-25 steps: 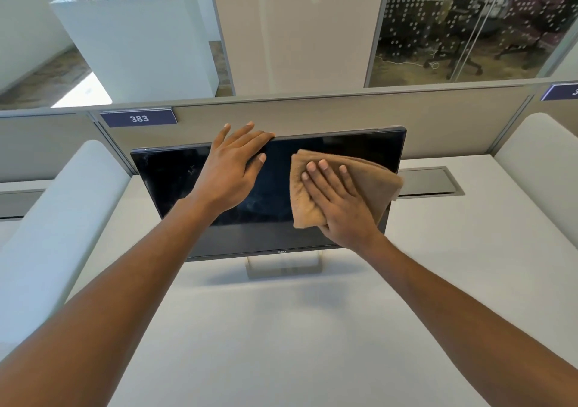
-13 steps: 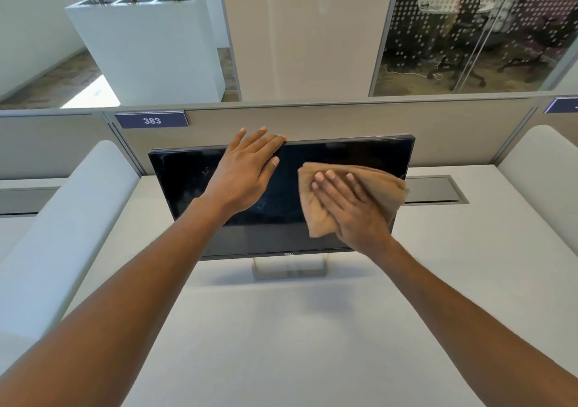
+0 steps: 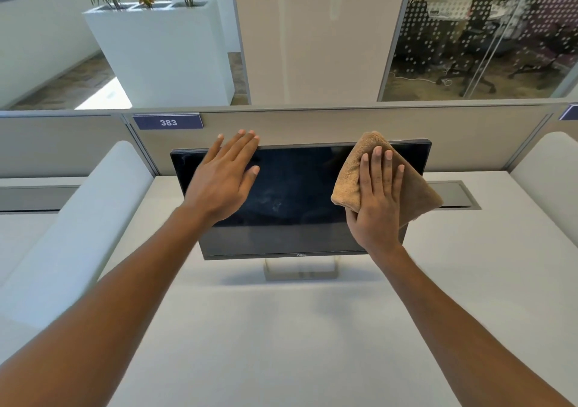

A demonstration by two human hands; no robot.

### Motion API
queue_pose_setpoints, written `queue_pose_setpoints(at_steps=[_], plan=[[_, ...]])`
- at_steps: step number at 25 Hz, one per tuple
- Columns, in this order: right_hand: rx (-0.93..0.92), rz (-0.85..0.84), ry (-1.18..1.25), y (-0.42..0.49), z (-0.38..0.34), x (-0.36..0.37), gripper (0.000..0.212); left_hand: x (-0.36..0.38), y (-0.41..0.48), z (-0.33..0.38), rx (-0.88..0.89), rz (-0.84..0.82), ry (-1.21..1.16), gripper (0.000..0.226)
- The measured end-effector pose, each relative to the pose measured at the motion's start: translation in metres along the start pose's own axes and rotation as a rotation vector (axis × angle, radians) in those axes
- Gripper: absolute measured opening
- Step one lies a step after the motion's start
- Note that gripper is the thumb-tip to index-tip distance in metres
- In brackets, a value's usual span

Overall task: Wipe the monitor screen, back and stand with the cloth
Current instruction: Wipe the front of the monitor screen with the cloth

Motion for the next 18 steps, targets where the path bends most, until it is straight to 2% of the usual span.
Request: queue_pose_setpoints(at_steps=[4, 11, 18], plan=[[-0.074, -0.029, 0.007, 0.002, -0.022, 0.016, 0.077, 0.000, -0.027, -0.045, -0.091, -0.015, -0.027, 0.060], [-0.181, -0.109, 0.046, 0.013, -0.083, 0.045, 0.075, 0.001, -0.023, -0.047, -0.087, 0.021, -0.154, 0.051], [-0.512, -0.433, 0.013, -0.018, -0.127, 0.089, 0.077, 0.002, -0.023, -0.049, -0.104, 0.022, -0.195, 0.051]])
Point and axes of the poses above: each hand's wrist, its own y-axis towards the middle knuckle, its own x-axis out of the palm, z = x × y, the point moved 4 cm from there along y, towards the middle knuckle, and after that the axes turned 13 degrees about y, right-handed, at the moved point
